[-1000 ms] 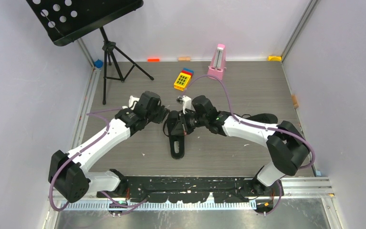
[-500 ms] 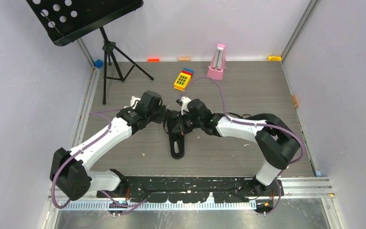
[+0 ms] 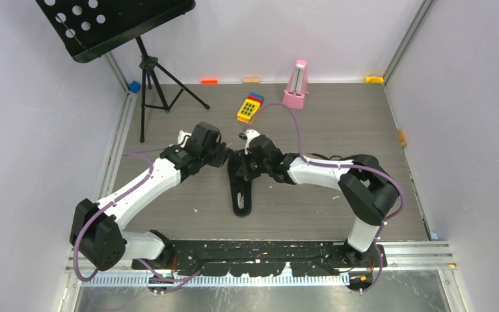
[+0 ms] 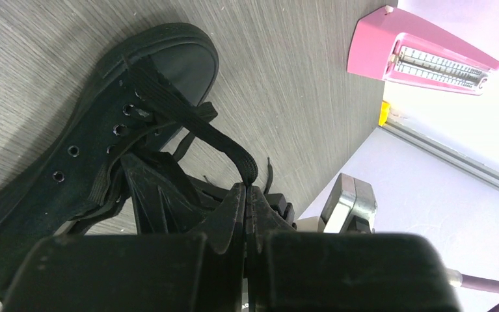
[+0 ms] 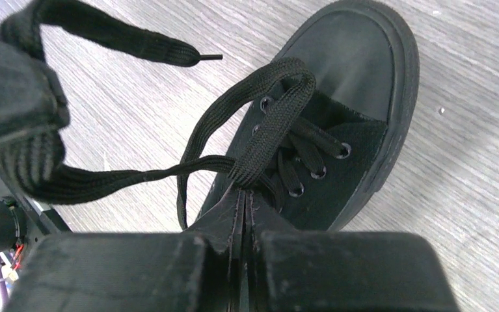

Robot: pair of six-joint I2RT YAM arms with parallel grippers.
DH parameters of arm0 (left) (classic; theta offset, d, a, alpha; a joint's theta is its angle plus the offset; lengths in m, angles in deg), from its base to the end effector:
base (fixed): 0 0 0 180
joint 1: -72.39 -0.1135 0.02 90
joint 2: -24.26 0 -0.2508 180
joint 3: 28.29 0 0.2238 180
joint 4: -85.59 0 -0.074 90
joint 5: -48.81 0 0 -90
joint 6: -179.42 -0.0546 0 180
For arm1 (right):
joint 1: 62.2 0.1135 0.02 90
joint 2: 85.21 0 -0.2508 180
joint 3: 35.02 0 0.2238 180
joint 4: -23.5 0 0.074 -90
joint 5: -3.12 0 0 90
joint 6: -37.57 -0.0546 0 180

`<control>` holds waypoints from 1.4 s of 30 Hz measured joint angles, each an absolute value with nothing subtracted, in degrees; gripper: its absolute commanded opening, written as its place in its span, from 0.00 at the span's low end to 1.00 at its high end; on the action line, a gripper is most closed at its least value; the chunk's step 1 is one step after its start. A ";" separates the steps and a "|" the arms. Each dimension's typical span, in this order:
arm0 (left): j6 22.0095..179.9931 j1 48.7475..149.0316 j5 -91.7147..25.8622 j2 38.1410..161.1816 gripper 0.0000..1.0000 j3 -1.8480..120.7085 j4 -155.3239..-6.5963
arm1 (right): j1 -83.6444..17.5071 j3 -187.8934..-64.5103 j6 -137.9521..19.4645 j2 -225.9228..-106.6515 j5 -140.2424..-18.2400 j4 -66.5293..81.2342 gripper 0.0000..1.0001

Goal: Tie the shoes
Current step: Tie the shoelace on the shoe.

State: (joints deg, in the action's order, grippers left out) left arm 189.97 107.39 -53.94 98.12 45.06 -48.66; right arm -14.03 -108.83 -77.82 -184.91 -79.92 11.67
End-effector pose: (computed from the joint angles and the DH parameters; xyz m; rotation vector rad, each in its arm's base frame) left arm 0.2216 -0.1404 0.2605 -1.4651 2.0660 -0.8332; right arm 0.2385 0.2764 0.1846 -0.5341 2.2954 0.8069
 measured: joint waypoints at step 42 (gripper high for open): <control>184.95 103.53 -50.97 96.44 0.00 45.65 -48.73 | -15.37 -108.65 -91.87 -193.41 -75.35 42.32 0.09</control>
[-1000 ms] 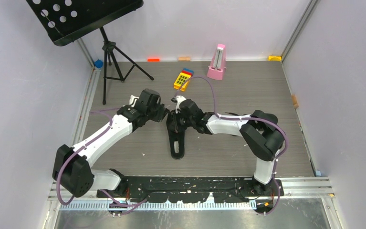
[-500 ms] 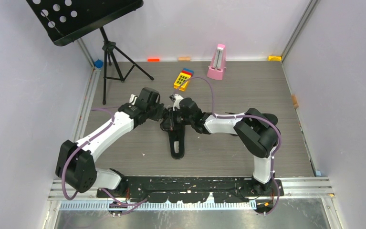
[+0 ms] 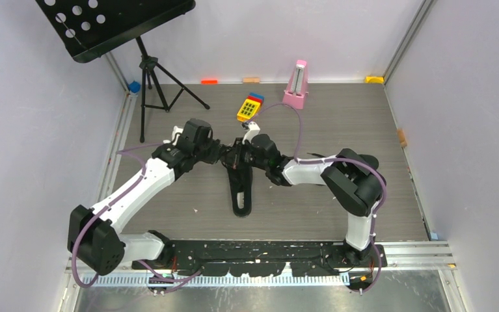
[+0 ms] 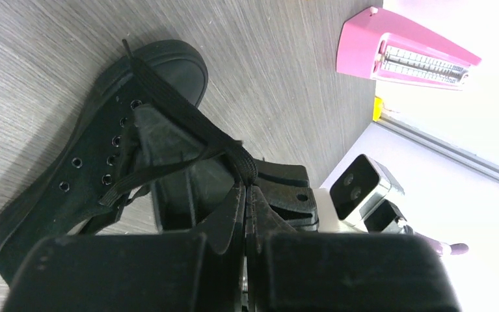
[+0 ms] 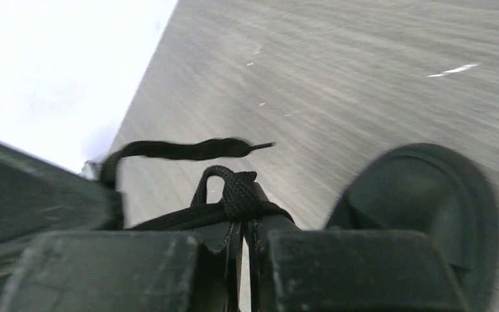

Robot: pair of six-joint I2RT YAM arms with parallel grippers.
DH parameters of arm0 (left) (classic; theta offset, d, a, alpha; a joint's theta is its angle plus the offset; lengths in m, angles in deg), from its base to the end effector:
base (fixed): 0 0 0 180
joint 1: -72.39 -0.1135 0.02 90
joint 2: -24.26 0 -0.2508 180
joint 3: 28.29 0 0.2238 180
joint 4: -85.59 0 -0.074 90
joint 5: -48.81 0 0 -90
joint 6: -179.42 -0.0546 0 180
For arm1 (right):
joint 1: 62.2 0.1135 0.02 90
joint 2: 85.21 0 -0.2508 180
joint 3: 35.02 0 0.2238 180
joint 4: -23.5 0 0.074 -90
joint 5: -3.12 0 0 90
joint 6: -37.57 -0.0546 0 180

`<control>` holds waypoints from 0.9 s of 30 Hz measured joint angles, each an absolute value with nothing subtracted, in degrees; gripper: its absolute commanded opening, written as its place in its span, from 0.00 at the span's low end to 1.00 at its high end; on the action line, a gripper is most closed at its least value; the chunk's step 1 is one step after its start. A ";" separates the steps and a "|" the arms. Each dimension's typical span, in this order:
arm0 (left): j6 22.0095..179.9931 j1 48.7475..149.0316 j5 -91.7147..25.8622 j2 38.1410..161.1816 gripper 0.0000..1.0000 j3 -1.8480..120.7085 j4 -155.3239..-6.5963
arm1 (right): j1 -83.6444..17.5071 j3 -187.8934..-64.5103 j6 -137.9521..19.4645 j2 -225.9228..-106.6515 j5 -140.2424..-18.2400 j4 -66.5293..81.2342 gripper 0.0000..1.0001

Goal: Tie the shoes
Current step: Tie the shoelace on the shoe.

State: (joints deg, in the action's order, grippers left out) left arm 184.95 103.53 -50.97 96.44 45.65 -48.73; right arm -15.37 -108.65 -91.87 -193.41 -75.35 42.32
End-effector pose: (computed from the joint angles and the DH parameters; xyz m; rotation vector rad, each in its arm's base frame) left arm 0.2265 -0.1260 0.2705 -1.4105 2.0694 -0.8551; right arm 0.2694 0.3031 0.1902 -0.2846 2.0082 1.1957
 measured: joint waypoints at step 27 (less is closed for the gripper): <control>182.98 103.92 -51.69 94.56 0.00 42.90 -48.11 | -15.80 -104.46 -82.36 -179.42 -83.96 20.66 0.42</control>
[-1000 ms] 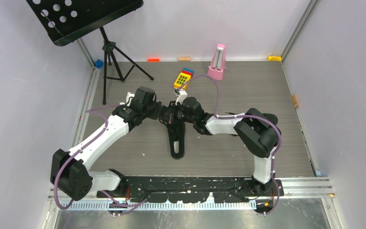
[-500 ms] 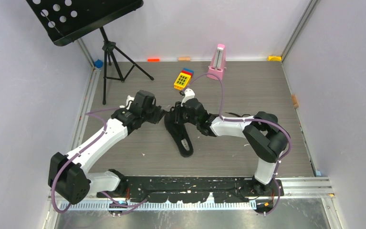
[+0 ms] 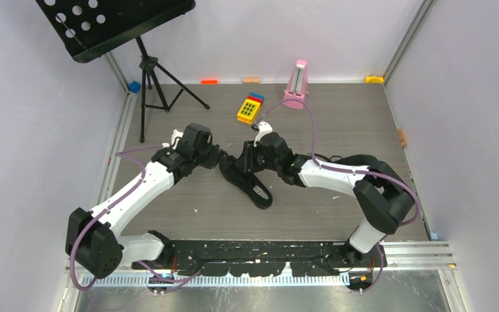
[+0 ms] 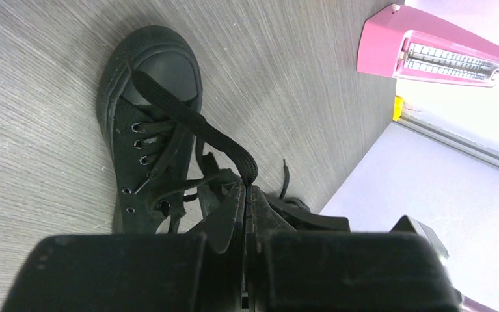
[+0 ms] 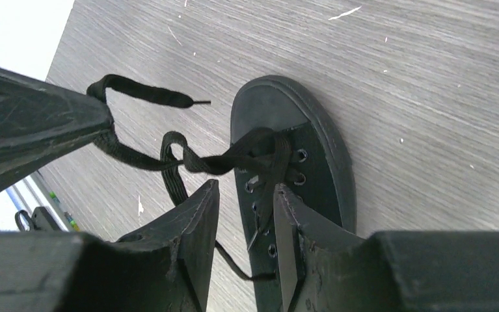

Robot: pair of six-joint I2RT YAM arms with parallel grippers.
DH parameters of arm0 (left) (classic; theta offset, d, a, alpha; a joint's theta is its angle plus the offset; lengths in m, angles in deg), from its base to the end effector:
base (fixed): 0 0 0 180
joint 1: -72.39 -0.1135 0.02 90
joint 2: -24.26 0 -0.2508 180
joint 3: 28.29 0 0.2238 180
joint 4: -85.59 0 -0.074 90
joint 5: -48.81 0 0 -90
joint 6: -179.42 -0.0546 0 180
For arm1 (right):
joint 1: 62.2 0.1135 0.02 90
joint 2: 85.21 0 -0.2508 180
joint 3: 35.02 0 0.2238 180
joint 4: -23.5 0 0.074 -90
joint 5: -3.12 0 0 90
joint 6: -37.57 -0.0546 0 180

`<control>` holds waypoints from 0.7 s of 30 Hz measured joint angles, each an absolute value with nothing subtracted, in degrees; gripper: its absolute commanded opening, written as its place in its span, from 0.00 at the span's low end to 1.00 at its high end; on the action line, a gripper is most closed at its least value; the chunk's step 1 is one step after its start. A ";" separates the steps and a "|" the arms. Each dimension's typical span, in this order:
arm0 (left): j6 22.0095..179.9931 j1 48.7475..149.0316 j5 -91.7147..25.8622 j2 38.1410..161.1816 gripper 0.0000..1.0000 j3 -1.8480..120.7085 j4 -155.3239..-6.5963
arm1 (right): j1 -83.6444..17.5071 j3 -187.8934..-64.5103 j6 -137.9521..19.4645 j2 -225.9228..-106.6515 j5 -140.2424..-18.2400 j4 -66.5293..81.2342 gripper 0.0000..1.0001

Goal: Tie the shoes
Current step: Tie the shoelace on the shoe.

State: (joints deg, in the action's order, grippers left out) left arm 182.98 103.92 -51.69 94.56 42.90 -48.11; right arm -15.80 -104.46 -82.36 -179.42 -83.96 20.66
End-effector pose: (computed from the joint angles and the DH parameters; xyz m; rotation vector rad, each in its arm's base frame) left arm 0.2173 -0.1217 0.2622 -1.3741 2.1020 -0.8068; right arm 0.2432 0.2594 0.2103 -0.3439 2.1425 0.8553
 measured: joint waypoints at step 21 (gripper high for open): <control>175.59 103.92 -48.96 91.59 0.00 35.75 -53.51 | -26.01 -121.33 -79.28 -181.61 -73.12 -3.17 0.50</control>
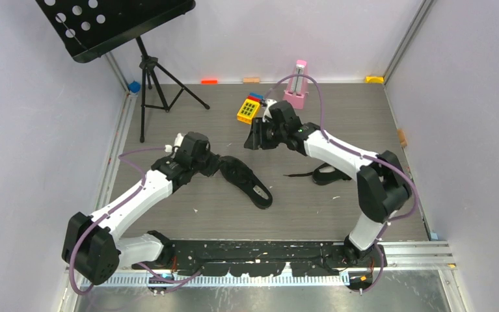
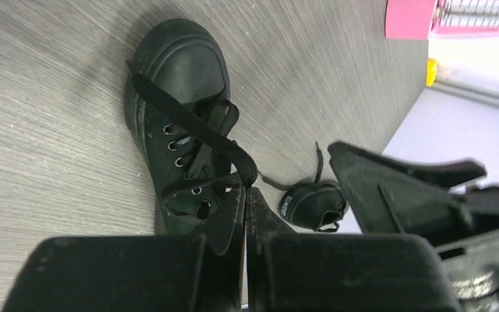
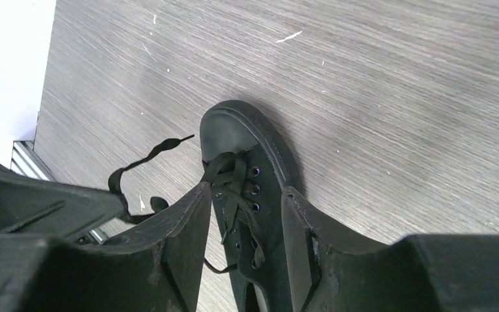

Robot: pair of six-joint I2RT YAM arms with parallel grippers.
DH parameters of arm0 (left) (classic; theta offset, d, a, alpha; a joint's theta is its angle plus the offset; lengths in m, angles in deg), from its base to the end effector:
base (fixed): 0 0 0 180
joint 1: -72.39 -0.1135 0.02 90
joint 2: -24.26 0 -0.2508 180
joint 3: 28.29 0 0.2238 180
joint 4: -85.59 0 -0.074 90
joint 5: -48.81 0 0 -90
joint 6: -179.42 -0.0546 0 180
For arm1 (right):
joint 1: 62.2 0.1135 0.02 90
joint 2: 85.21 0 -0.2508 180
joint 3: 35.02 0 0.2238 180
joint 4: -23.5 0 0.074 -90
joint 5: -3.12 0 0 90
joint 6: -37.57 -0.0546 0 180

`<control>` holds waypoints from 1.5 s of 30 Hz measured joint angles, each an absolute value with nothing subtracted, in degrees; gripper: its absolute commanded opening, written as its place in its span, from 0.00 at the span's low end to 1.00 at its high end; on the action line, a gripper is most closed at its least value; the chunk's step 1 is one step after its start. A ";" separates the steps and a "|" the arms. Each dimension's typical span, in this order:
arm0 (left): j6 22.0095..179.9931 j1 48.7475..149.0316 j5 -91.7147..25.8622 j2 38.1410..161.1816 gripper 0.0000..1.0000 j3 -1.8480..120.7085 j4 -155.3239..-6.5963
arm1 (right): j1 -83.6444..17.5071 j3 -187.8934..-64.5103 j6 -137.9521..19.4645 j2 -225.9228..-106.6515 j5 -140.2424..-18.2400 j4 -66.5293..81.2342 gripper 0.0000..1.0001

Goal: Tie the shoes
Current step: Tie the shoelace on the shoe.

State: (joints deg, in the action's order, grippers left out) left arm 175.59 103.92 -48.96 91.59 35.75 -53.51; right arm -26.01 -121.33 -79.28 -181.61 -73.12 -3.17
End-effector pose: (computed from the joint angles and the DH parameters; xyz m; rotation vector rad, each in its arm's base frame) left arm 0.2073 -0.1185 0.2428 -1.2095 2.1854 -0.8151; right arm 0.2910 0.2290 0.2475 -0.3300 2.3099 0.8499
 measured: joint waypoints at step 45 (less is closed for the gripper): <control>158.48 103.92 -44.37 88.24 0.00 27.29 -60.07 | -16.81 -143.58 -76.22 -203.44 -81.36 -24.19 0.17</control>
